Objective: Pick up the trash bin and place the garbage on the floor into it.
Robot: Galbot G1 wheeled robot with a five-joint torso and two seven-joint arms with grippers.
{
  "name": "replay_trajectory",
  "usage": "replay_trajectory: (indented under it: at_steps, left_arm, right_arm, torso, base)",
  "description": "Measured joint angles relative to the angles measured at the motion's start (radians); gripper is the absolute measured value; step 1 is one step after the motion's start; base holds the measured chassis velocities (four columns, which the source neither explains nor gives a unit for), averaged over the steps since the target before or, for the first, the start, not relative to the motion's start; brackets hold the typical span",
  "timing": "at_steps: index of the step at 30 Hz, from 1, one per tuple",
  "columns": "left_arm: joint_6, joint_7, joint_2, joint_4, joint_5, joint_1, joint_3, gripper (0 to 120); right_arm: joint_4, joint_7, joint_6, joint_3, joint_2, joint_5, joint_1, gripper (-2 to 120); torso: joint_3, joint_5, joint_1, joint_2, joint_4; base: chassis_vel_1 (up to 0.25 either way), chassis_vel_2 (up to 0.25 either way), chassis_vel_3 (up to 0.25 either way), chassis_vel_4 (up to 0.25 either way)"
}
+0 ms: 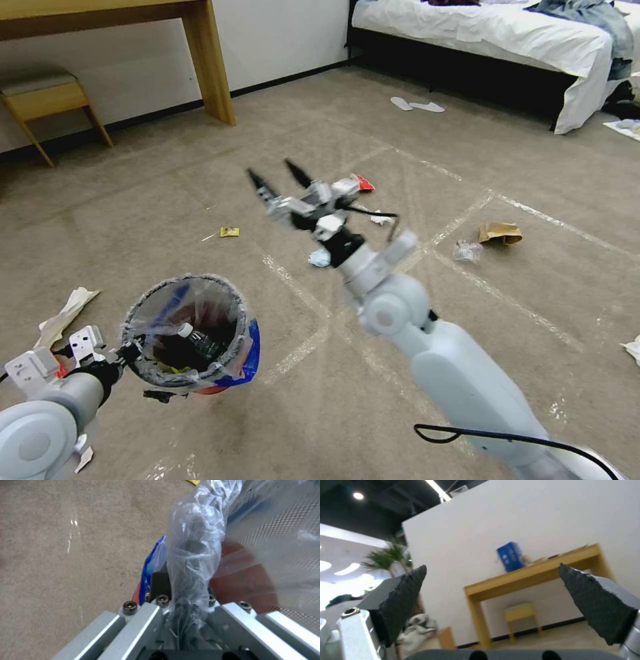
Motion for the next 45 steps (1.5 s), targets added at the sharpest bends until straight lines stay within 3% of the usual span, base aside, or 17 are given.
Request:
replay_trajectory:
  at_steps: [12,24,31,33,34,36,37,40,41,43,44,45]
  left_arm:
    - [0.000,0.004,0.002,0.002,0.008,0.000,0.001,1]
    - [0.000,0.042,-0.012,0.002,0.065,0.003,0.001,1]
    - [0.000,0.055,-0.028,0.007,0.094,0.006,0.003,1]
    - [0.000,0.060,-0.029,0.017,0.099,0.004,0.004,1]
    - [0.000,0.060,-0.029,0.017,0.099,0.004,0.004,1]
    - [0.000,0.066,-0.027,0.029,0.103,0.004,0.006,1]
    - [0.000,0.066,-0.027,0.029,0.103,0.004,0.006,1]
    - [0.000,0.069,-0.021,0.050,0.106,-0.003,0.015,1]
    - [0.000,0.069,-0.021,0.050,0.106,-0.003,0.015,1]
    - [0.000,0.070,-0.018,0.064,0.107,-0.012,0.024,1]
    - [0.000,0.070,-0.018,0.064,0.107,-0.012,0.024,1]
    - [0.000,0.071,-0.018,0.069,0.107,-0.017,0.027,1]
  right_arm:
    - [0.084,-0.024,0.000,0.210,-0.044,-0.132,-0.196,100]
    - [0.189,0.141,-0.057,0.429,-0.030,-0.247,-0.465,100]
    - [0.243,0.306,-0.115,0.549,0.005,-0.305,-0.643,100]
    - [0.250,0.427,-0.178,0.582,0.039,-0.315,-0.702,100]
    - [0.250,0.427,-0.178,0.582,0.039,-0.315,-0.702,100]
    - [0.267,0.599,-0.276,0.603,0.067,-0.273,-0.749,100]
    - [0.267,0.599,-0.276,0.603,0.067,-0.273,-0.749,100]
    - [0.293,0.775,-0.415,0.670,0.094,-0.135,-0.792,100]
    - [0.293,0.775,-0.415,0.670,0.094,-0.135,-0.792,100]
    - [0.294,0.892,-0.504,0.724,0.085,0.005,-0.793,100]
    - [0.294,0.892,-0.504,0.724,0.085,0.005,-0.793,100]
    - [0.288,0.959,-0.536,0.749,0.074,0.092,-0.787,100]
  torso:
    - [0.000,-0.0001,0.000,0.000,0.0001]
    - [0.000,-0.0001,0.000,0.000,0.0000]
    - [0.000,-0.0002,0.000,0.000,0.0000]
    - [0.000,-0.0001,0.000,0.000,0.0001]
    - [0.000,-0.0001,0.000,0.000,0.0001]
    - [0.000,-0.0002,0.000,0.000,0.0001]
    - [0.000,-0.0002,0.000,0.000,0.0001]
    - [0.000,-0.0003,0.000,0.000,0.0000]
    - [0.000,-0.0003,0.000,0.000,0.0000]
    - [0.000,-0.0002,0.000,0.000,0.0000]
    - [0.000,-0.0002,0.000,0.000,0.0000]
    - [0.000,-0.0003,0.000,0.000,0.0001]
  base:
    - [0.000,0.000,0.000,0.000]
    - [0.000,0.000,0.000,0.000]
    - [0.000,0.000,0.000,0.000]
    - [0.000,0.000,0.000,0.000]
    - [0.000,0.000,0.000,0.000]
    - [0.000,0.000,0.000,0.000]
    - [0.000,0.000,0.000,0.000]
    - [0.000,0.000,0.000,0.000]
    - [0.000,0.000,0.000,0.000]
    - [0.000,0.000,0.000,0.000]
    - [0.000,0.000,0.000,0.000]
    - [0.000,0.000,0.000,0.000]
